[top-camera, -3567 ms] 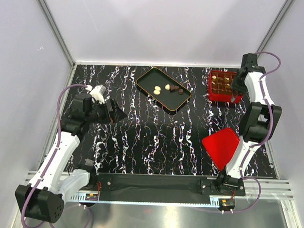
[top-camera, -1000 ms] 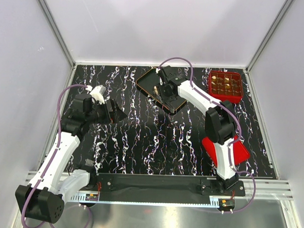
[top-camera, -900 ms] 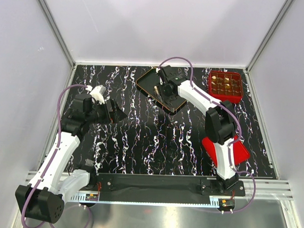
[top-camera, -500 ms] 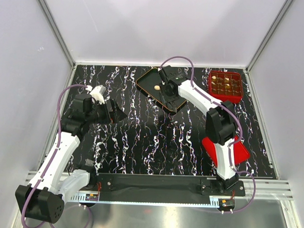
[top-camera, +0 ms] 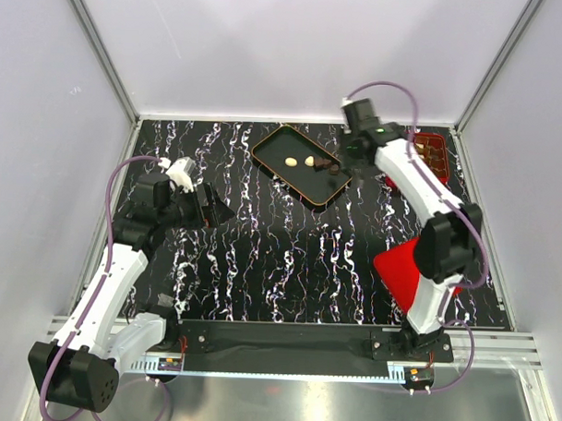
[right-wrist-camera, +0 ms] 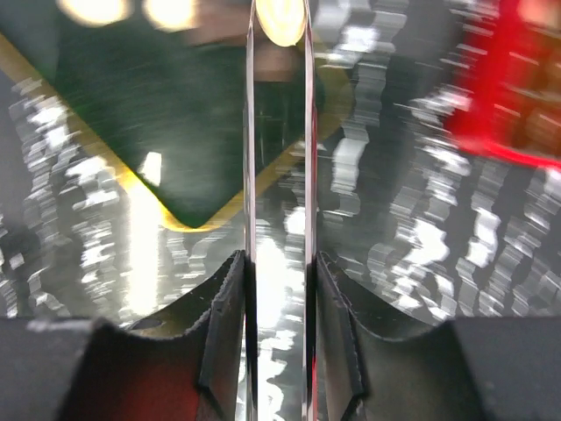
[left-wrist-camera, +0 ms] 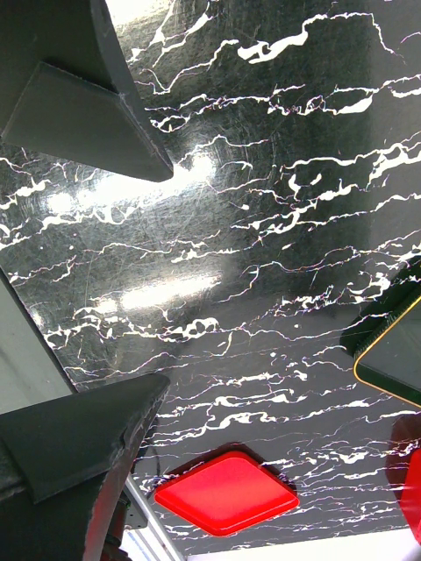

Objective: Pack the chocolate

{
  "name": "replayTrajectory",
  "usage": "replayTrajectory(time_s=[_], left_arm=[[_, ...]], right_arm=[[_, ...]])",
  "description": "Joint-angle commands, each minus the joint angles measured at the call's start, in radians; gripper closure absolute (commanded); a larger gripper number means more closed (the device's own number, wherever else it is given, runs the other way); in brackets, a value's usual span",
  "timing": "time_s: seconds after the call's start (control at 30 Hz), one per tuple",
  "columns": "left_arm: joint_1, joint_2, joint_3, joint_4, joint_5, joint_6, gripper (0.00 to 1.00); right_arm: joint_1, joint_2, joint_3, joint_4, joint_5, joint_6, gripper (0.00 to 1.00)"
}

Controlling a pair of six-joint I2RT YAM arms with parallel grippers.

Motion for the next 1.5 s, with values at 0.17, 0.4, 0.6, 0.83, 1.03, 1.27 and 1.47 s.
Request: replayTrajectory(time_s=[0.17,0.4,0.6,0.83,1.03,1.27,1.47], left_arm=[[0.002,-0.016,0.008,0.037,-0.003,0.017,0.01],[0.002,-0.014,0.006,0.037,0.000,0.017,0.01],[0.002,-0.016,0.005,0.035,-0.004,0.017,0.01],[0.002,-0.011,0.005,0.035,-0.004,0.017,0.01],[0.002,-0.010,0.005,0.032,-0.010,0.018,0.01],[0.002,-0.007,0.008,0.033,-0.007,0.018,0.01],[0.002,-0.016,0.006,0.033,-0.010,0.018,0.01]], right_arm=[[-0.262,-0.175,-0.141,0.018,0.045,0.035,0.59],[-0.337,-0.168,-0.189,0.046,0.004,0.060,0.59],[-0.353,-0.126,-0.197,0.087,0.007,0.044,0.59],[-0.365,-0.054,-0.137,0.102,0.010,0.023,0.58],[-0.365,-0.017,-0.095,0.105,0.013,-0.002,0.51],[-0.365,-0.053,-0.052,0.076,0.032,-0.005,0.49],[-0.325,-0.097,-0.026,0.070,-0.067,0.033,0.50]])
